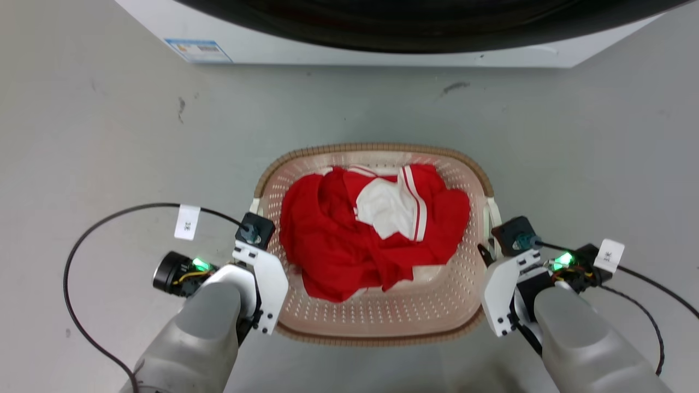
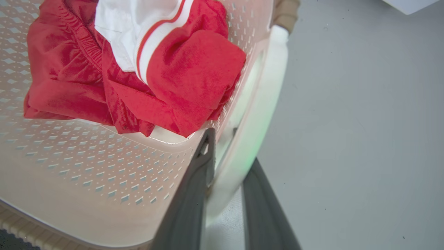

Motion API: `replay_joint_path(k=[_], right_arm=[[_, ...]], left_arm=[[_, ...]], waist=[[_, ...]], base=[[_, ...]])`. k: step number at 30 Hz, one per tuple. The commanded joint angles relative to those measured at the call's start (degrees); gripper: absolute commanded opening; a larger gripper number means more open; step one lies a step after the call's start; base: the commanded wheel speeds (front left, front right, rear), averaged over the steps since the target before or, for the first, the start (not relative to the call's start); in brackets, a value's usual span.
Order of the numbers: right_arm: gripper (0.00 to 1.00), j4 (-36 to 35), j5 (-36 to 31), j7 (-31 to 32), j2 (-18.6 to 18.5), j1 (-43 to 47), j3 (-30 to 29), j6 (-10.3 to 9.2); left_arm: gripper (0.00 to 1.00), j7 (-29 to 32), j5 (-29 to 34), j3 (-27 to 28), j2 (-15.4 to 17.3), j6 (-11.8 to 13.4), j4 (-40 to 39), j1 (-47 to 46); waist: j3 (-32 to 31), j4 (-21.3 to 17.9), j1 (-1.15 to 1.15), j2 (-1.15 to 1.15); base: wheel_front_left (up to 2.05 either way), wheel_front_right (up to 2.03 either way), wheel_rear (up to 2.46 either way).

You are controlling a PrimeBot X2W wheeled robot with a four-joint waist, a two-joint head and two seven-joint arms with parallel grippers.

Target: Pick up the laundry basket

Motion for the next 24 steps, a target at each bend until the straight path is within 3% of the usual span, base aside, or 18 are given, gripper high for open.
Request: replay_joint_path(k=[1,24], right_arm=[[0.0,-0.71,0.59,0.16,0.9,0.99,1.2,0.17],[0.0,-2.45,8.34,6.75,1.2,8.22,12.09,0.23]], left_arm=[[0.0,0.28,-0.36,-0.94,-1.23,-0.34,-0.41,1.14],[0.0,7.18,-8.59,-7.86,-2.0,-0.46,-1.25,9.53]], waist=[[-2.17,0.1,0.0,0.0],[-16.17,-0.07,0.0,0.0]], base=[[0.0,0.0,0.0],[0.0,0.0,0.0]])
